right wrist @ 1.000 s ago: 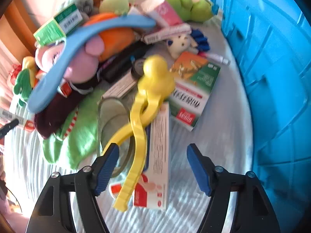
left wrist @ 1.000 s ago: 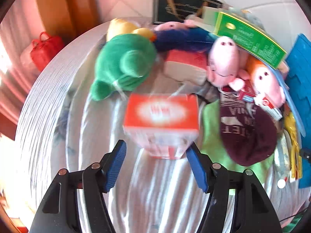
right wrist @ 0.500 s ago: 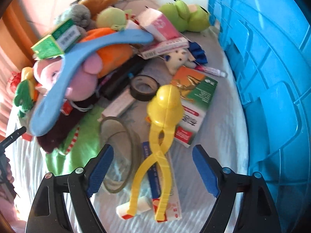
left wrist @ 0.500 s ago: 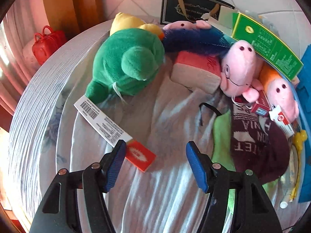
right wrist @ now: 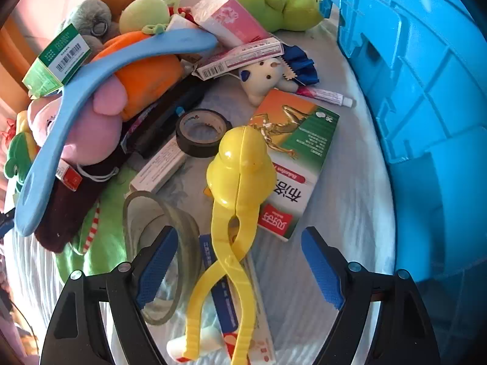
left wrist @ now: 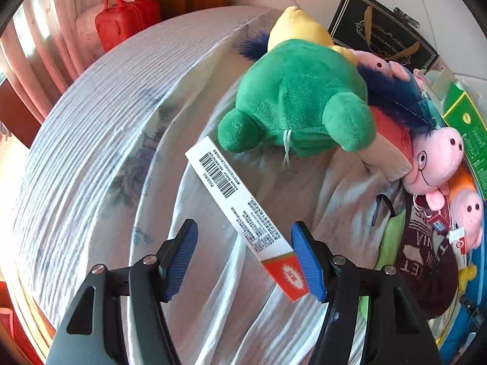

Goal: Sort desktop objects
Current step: 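Grasp a white-and-red medicine box with the left tool while the right tool grasps the yellow duck clip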

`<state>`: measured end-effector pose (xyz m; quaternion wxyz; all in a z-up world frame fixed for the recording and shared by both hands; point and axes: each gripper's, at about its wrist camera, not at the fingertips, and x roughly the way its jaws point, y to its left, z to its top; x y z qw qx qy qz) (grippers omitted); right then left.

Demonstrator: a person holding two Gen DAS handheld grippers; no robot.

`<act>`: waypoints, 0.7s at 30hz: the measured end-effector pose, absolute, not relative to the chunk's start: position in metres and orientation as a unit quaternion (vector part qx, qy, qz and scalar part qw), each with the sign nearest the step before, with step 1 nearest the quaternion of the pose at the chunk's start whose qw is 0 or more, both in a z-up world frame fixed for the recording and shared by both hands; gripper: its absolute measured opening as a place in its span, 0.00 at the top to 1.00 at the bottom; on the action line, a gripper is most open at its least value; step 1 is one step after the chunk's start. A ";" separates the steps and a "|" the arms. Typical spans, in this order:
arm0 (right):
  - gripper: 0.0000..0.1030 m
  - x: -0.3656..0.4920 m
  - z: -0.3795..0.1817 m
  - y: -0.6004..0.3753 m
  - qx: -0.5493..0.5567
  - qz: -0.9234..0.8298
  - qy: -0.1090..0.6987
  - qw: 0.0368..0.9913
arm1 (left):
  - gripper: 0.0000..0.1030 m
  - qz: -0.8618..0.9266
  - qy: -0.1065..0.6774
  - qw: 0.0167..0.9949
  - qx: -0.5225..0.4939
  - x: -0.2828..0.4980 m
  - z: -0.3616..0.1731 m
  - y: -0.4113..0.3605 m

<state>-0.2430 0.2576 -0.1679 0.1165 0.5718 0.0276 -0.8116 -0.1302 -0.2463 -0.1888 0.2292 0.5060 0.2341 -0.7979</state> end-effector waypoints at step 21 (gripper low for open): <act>0.68 -0.254 -0.172 0.248 0.559 -0.820 0.031 0.118 | 0.79 -0.859 0.075 0.104 0.496 -0.133 -0.162 -0.114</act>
